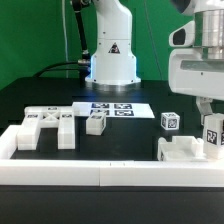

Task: Assemble chair

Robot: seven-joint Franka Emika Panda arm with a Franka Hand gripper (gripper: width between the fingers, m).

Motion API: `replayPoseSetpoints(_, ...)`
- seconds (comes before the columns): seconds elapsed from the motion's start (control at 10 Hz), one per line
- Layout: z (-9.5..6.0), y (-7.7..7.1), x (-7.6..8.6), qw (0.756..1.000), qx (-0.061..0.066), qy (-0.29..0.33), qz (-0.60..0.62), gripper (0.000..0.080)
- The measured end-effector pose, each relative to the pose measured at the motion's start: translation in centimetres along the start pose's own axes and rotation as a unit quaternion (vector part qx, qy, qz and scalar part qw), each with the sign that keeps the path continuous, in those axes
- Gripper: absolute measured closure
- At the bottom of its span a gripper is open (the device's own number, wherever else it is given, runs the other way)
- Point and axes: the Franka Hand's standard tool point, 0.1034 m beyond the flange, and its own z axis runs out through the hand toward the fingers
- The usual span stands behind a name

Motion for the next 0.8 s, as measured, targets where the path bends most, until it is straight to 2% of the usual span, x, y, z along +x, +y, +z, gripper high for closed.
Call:
replayPoseSetpoints(0.2,-0.01,0.01,0.02,1.000,0.000,0.001,0.021,0.0509)
replayPoseSetpoints(0.3,0.00,0.00,-0.02,1.000,0.000,0.000,0.016,0.0442)
replayPoseSetpoints(0.4,-0.01,0.00,0.02,1.000,0.000,0.001,-0.005,0.0442)
replayPoseSetpoints(0.5,-0.02,0.00,0.11,0.999,0.000,0.001,-0.033,0.0251)
replayPoseSetpoints(0.6,-0.08,-0.07,0.09,0.997,-0.001,0.000,-0.083,0.0251)
replayPoseSetpoints(0.7,-0.11,-0.06,0.03,0.991,-0.004,-0.001,-0.133,0.0172)
replayPoseSetpoints(0.8,-0.15,-0.09,-0.04,0.984,-0.006,-0.002,-0.176,0.0155)
